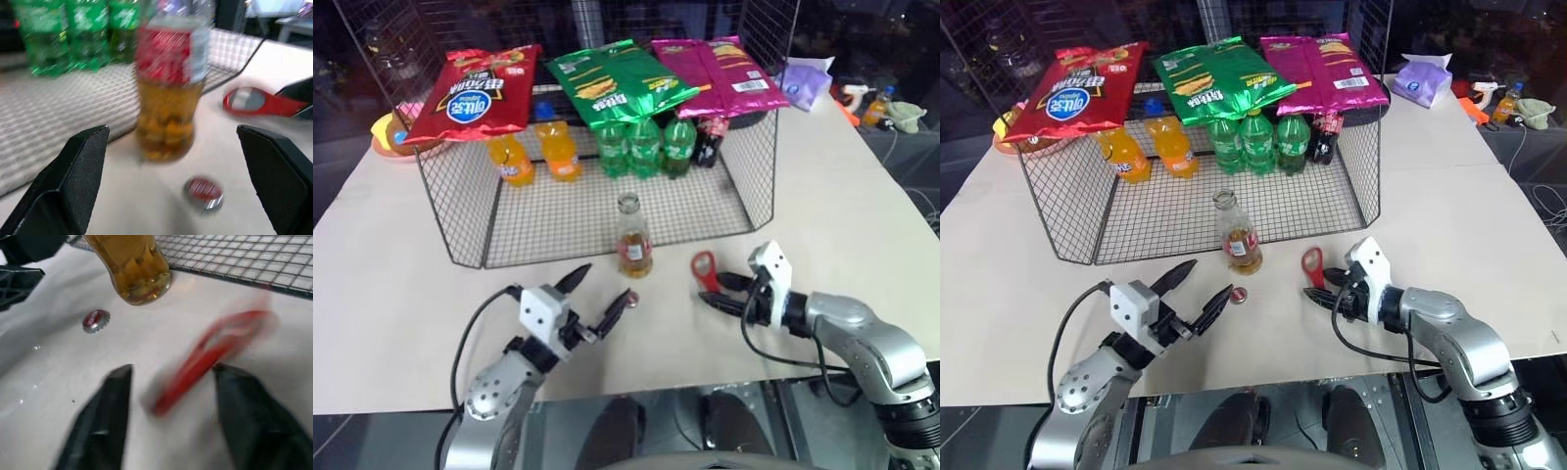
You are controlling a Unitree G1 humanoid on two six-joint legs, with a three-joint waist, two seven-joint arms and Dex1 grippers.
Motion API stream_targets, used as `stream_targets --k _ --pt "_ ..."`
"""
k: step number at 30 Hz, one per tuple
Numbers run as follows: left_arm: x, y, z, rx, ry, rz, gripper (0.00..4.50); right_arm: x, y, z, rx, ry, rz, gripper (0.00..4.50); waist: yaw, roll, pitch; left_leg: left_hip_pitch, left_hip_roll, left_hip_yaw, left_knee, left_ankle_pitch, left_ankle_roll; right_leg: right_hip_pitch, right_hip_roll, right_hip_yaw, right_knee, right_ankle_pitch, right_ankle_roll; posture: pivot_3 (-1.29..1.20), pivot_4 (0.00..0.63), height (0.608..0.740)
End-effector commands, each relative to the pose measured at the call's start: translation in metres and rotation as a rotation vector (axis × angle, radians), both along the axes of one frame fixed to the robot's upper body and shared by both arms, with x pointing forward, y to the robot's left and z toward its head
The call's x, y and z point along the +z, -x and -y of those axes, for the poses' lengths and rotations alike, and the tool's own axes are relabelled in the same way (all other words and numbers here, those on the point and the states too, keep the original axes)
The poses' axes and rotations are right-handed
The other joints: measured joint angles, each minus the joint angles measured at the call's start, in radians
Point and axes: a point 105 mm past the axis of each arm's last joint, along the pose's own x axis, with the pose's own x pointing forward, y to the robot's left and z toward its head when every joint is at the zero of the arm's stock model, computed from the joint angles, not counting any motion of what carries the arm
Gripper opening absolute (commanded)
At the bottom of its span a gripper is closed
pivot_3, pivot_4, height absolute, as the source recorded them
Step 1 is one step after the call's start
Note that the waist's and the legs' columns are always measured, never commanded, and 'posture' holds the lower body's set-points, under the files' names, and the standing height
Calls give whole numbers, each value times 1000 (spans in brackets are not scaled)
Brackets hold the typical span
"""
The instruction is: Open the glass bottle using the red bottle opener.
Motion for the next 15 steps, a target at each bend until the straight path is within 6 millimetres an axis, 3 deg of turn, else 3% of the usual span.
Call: stream_targets --k 1,8,11,15 --pt "3 4 -13 50 -35 1 4294 7 4 15 -5 18 50 4333 2 -1 1 0 0 0 0 0 0 0 -1 0 0 0 0 0 150 740" --pt "-9 16 -41 120 -71 -118 4294 -4 1 67 -141 66 176 4434 0 -3 2 0 0 0 0 0 0 1 0 -1 -1 0 0 0 150 740" --pt "-9 24 -57 134 -102 -143 4294 0 6 86 -152 43 232 4434 0 -3 2 1 0 0 0 0 0 1 0 -1 -1 0 0 0 150 740" --pt "-7 26 -75 139 -148 -155 4294 2 10 101 -116 38 268 4434 -1 -3 4 4 0 0 0 0 0 4 0 0 0 0 0 0 150 740"
